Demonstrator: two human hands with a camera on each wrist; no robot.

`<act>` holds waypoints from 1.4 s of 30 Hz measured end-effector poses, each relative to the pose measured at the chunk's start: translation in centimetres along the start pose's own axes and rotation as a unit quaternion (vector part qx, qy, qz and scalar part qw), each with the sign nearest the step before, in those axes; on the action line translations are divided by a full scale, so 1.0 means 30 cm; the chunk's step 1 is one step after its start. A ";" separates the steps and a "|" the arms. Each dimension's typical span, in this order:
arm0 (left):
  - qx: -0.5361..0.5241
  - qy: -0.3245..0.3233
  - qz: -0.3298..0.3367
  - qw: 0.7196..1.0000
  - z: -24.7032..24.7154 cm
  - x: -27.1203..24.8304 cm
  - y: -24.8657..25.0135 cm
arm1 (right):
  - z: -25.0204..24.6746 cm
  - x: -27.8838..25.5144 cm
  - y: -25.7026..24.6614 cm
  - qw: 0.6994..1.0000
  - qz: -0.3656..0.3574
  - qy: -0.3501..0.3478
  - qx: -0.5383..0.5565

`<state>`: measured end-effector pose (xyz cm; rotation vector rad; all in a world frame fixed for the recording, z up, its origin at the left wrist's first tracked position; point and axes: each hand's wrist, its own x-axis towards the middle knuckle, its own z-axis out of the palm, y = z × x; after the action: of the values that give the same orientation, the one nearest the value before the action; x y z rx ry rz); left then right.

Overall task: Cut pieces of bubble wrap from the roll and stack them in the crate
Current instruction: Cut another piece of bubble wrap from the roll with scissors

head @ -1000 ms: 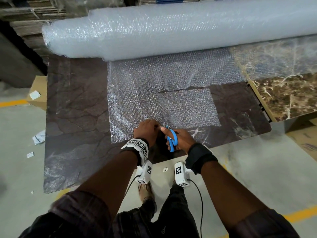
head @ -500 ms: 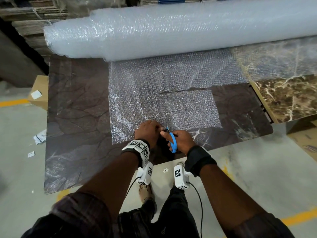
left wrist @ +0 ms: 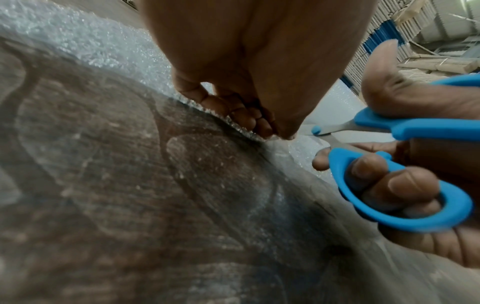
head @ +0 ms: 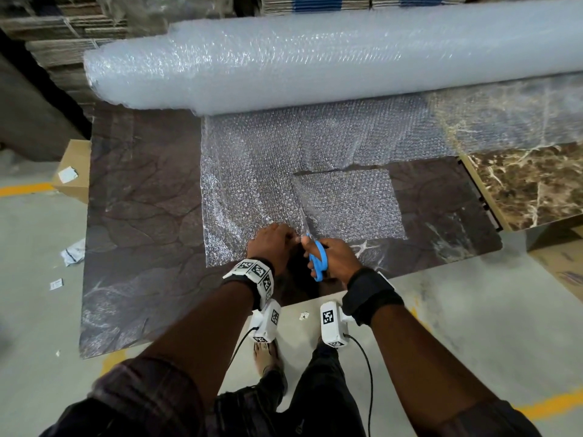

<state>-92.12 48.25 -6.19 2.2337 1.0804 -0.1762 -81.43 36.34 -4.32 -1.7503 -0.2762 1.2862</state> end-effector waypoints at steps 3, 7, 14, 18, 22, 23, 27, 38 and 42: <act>0.004 -0.008 -0.003 1.000 -0.002 -0.002 0.001 | 0.003 0.008 -0.024 1.000 0.007 -0.001 0.002; 0.011 -0.012 -0.001 1.000 -0.010 -0.003 0.005 | 0.006 0.017 -0.041 1.000 0.022 -0.006 -0.010; -0.011 -0.004 0.000 1.000 -0.005 0.000 0.000 | -0.039 -0.011 -0.013 0.998 0.045 -0.043 -0.024; -0.013 0.001 0.005 1.000 -0.002 0.000 -0.003 | -0.062 -0.044 -0.022 0.994 0.054 -0.081 -0.043; -0.010 -0.007 0.007 1.000 0.003 0.007 -0.008 | -0.067 -0.033 -0.043 0.994 0.043 -0.092 -0.051; -0.010 -0.008 0.005 1.000 0.005 0.009 -0.009 | -0.061 -0.023 -0.051 0.994 0.041 -0.086 -0.051; -0.004 -0.005 -0.002 1.000 0.007 0.014 -0.009 | -0.033 0.007 -0.095 0.996 0.024 -0.067 -0.062; 0.015 -0.001 0.006 1.000 0.006 0.007 -0.009 | 0.013 0.094 -0.094 0.999 -0.009 -0.001 -0.046; 0.022 -0.004 0.006 1.000 0.008 0.009 -0.011 | 0.016 0.104 -0.077 0.998 -0.024 0.011 -0.054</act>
<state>-92.15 48.43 -6.63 2.2761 1.0682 -0.2050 -79.78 39.87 -4.55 -1.8374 -0.3794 1.2356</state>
